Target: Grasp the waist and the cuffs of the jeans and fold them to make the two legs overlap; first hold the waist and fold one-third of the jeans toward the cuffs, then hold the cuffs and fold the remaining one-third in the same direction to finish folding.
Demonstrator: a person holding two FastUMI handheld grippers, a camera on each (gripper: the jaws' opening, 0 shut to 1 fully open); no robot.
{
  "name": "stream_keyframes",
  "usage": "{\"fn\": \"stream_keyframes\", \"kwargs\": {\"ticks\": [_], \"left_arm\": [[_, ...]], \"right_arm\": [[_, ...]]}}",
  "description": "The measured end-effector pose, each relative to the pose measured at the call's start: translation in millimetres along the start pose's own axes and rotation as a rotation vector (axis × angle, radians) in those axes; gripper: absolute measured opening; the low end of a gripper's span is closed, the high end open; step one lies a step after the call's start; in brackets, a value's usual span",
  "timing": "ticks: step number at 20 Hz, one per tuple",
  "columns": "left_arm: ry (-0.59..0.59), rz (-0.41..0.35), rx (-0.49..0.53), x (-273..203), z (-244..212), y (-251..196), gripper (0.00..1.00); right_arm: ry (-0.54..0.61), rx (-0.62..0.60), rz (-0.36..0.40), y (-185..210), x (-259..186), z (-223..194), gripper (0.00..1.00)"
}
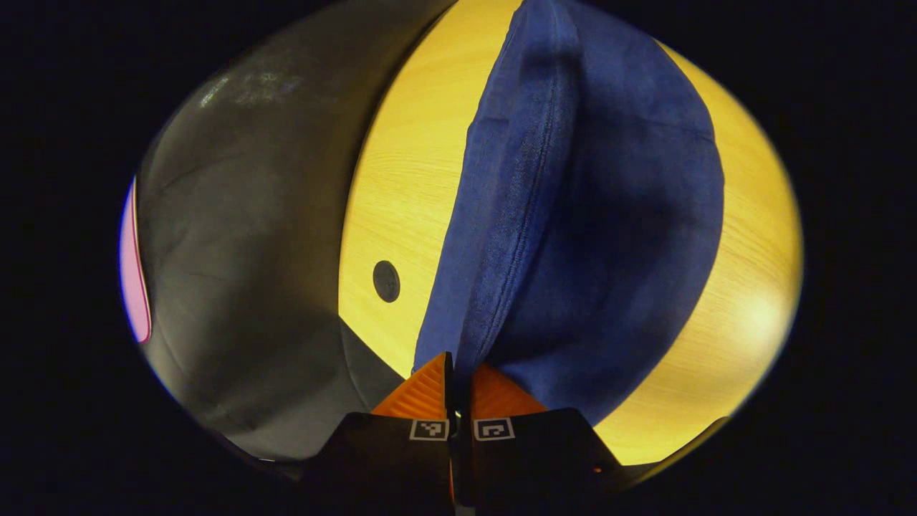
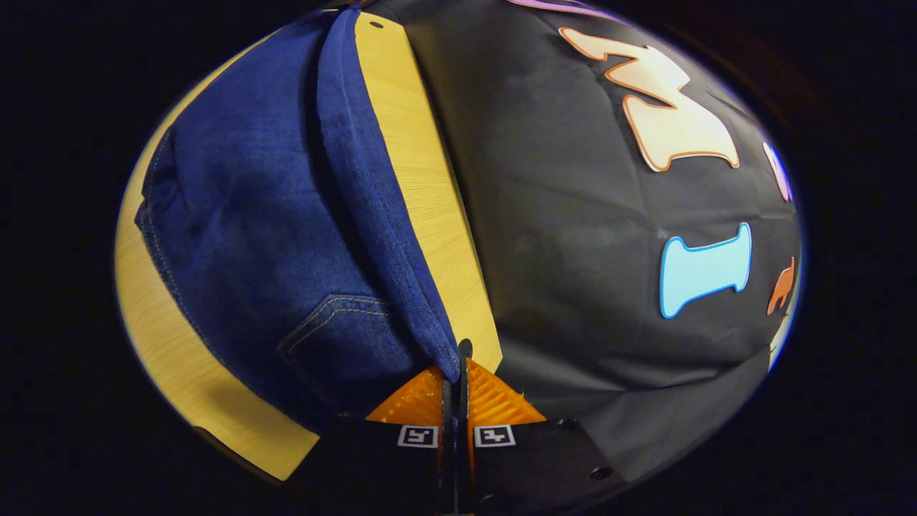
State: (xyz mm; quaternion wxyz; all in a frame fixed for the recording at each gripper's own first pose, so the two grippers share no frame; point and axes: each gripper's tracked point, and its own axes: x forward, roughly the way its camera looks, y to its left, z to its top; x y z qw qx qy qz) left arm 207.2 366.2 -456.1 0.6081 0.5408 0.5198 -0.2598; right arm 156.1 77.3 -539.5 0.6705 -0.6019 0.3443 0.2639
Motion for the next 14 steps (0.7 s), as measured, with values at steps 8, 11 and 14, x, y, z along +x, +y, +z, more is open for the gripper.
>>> {"fn": "stream_keyframes", "kwargs": {"ticks": [8,11,14], "left_arm": [[-0.029,0.068,-0.253,-8,-24,-15,0.94],[-0.087,0.165,-0.512,-35,-24,-10,0.94],[-0.187,0.260,-0.731,-81,-10,-3,0.94]], "right_arm": [[0.082,0.363,-0.131,-41,-18,-43,1.00],[0.041,0.453,-0.215,-59,-51,-47,1.00],[-0.027,0.605,-0.274,-77,-84,-51,1.00]]}}
